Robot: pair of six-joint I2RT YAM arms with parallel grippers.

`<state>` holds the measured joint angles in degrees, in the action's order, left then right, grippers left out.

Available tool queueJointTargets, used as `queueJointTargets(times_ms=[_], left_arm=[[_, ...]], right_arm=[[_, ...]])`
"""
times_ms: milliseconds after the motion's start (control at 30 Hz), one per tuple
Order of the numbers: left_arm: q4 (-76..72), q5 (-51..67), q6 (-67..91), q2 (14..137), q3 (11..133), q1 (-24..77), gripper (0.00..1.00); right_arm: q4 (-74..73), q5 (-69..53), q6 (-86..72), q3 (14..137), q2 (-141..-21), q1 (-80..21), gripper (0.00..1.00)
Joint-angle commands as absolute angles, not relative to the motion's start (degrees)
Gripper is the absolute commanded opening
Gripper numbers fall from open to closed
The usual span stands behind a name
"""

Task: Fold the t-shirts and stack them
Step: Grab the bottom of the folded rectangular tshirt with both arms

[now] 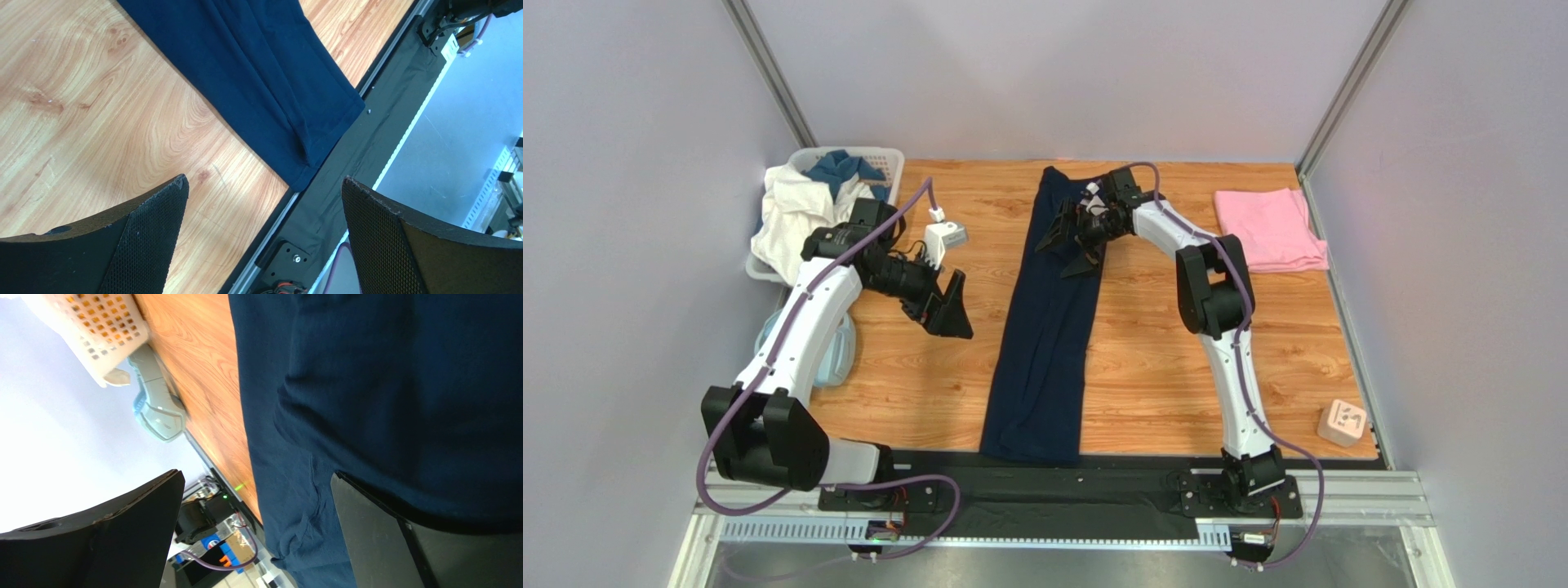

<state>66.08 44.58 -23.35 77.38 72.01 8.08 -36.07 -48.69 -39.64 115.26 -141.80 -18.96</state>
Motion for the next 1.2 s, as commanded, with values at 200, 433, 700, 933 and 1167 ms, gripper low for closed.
queueJointTargets(times_ms=[200,433,700,933,1167], left_arm=[[67.4,43.3,-26.7,76.9,75.2,7.8,1.0],[67.2,43.3,-27.1,79.3,75.4,7.8,1.0],[67.3,44.1,-27.1,78.8,75.3,7.7,1.0],[69.5,45.4,-27.1,73.5,76.8,7.7,1.0],[67.9,49.4,-25.2,64.9,74.0,6.9,1.0]], right_arm=[[-29.4,-56.6,-49.8,134.1,-160.2,-14.3,1.0],[-12.9,-61.3,-59.6,136.7,-162.8,-10.8,1.0],[-7.5,-65.7,-60.0,133.5,-153.5,-11.0,1.0],[-30.2,-58.4,-42.7,130.9,-134.3,-12.7,1.0],[-47.0,-34.4,-28.6,92.4,-106.3,-23.0,1.0]])
